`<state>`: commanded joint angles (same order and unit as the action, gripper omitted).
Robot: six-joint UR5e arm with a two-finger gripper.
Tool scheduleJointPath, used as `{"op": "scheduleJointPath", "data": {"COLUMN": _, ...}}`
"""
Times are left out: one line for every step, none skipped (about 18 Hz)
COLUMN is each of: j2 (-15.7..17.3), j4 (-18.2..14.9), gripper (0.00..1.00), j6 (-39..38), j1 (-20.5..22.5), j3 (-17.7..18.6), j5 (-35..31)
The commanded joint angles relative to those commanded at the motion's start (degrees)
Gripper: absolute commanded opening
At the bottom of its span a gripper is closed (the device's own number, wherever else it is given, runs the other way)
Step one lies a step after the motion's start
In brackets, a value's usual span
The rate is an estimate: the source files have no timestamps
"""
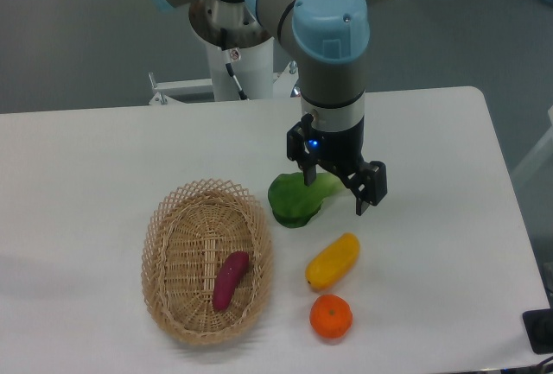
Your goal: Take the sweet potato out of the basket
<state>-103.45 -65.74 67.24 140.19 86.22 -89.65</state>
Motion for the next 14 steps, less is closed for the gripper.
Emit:
{"op": "scheduleJointPath", "data": {"j2": 0.0, "j4": 0.1, "gripper": 1.0, "j6": 0.0, "j1": -0.2, "j3": 0.1, "j5": -0.3}}
{"op": "scheduleJointPath", "data": {"j2": -0.1, "j4": 0.2, "gripper": 1.0, "j6": 0.0, "j1": -0.2, "j3": 0.0, "j5": -0.1}}
{"op": "scheduleJointPath", "data": {"j2": 0.0, "j4": 0.2, "gripper": 1.0, "j6": 0.0, "j1": -0.2, "j3": 0.0, "j5": -0.1}}
{"op": "scheduleJointPath", "data": {"j2": 0.0, "j4": 0.2, "gripper": 1.0, "j6": -0.1, "j1": -0.3, "j3": 0.2, "j5": -0.4}}
{"op": "scheduleJointPath", "data": {"j2": 0.1, "j4": 0.2, "gripper": 1.0, "j6": -0.2, "j1": -0.4, "j3": 0.3, "j5": -0.5}}
{"op": "scheduleJointPath", "data": {"j2": 0.3, "j4": 0.2, "gripper": 1.0, "j6": -1.0, "j1": -0.4, "j3": 0.5, "j5": -0.6}}
{"op": "scheduleJointPath", "data": {"j2": 0.1, "j4": 0.2, "gripper": 1.0, "j6": -1.8, "j1": -0.4, "j3": 0.7, "j5": -0.3}}
{"op": "scheduleJointPath", "data": {"j2": 0.0, "j4": 0.4, "gripper": 1.0, "j6": -2.4, "j1": -0.5, "j3": 1.1, "j5": 0.0}}
{"op": "scheduleJointPath", "data": {"j2": -0.1, "j4": 0.4, "gripper": 1.0, "j6": -3.0, "j1": -0.6, "j3": 1.2, "j5": 0.0}}
{"op": "scheduleJointPath", "data": {"j2": -0.2, "j4": 0.5, "gripper": 1.0, "j6": -4.4, "j1": -0.8, "j3": 1.5, "j5": 0.0}}
{"op": "scheduleJointPath", "data": {"j2": -0.2, "j4": 1.3, "gripper": 1.0, "j6": -6.6, "j1": -1.1, "j3": 1.8, "j5": 0.0}}
{"op": "scheduleJointPath", "data": {"j2": -0.3, "j4": 2.1, "gripper": 1.0, "j6": -9.0, "j1": -1.6, "j3": 2.1, "j5": 0.1}}
{"op": "scheduleJointPath", "data": {"j2": -0.6, "j4": 2.5, "gripper": 1.0, "j6": -11.1, "j1": -2.8, "j3": 2.1, "j5": 0.1}}
{"op": "scheduleJointPath", "data": {"j2": -0.9, "j4": 2.5, "gripper": 1.0, "j6": -12.6, "j1": -4.3, "j3": 2.2, "j5": 0.0}}
